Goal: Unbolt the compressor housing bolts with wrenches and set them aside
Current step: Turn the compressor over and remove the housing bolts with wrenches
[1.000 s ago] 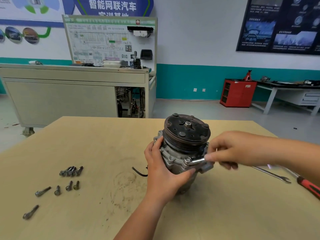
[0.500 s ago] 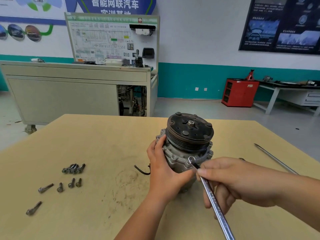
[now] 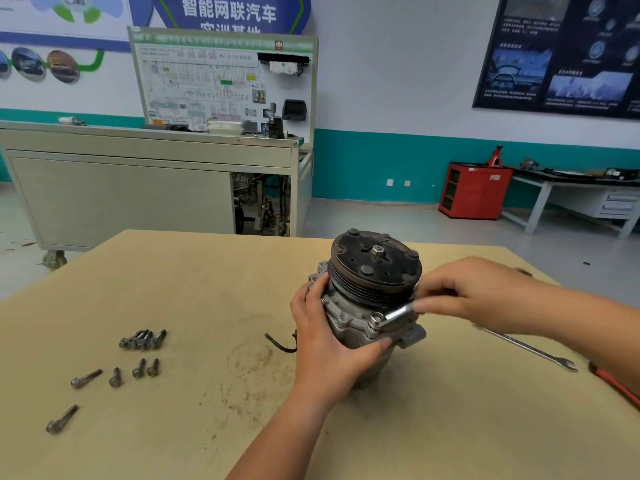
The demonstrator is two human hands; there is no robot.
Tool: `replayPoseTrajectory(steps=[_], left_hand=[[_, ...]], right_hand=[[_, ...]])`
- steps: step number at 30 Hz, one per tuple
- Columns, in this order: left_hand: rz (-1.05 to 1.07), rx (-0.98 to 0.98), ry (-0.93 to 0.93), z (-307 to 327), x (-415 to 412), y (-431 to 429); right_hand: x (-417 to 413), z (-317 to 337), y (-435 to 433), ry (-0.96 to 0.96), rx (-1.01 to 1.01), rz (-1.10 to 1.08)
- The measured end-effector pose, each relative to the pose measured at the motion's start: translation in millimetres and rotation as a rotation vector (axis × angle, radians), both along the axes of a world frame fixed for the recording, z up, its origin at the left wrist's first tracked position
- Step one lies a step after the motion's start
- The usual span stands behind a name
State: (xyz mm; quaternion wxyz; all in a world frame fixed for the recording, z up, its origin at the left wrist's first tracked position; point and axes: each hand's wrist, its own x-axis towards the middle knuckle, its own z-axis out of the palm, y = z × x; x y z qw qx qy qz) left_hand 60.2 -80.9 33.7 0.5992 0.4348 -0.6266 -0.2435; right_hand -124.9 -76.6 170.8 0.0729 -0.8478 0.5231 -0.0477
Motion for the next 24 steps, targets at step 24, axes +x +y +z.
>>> replayPoseTrajectory(steps=[24], left_hand=[[0.024, -0.009, -0.034, -3.2, 0.0, -1.4]], right_hand=[[26.5, -8.5, 27.0, -0.487, 0.811, -0.112]])
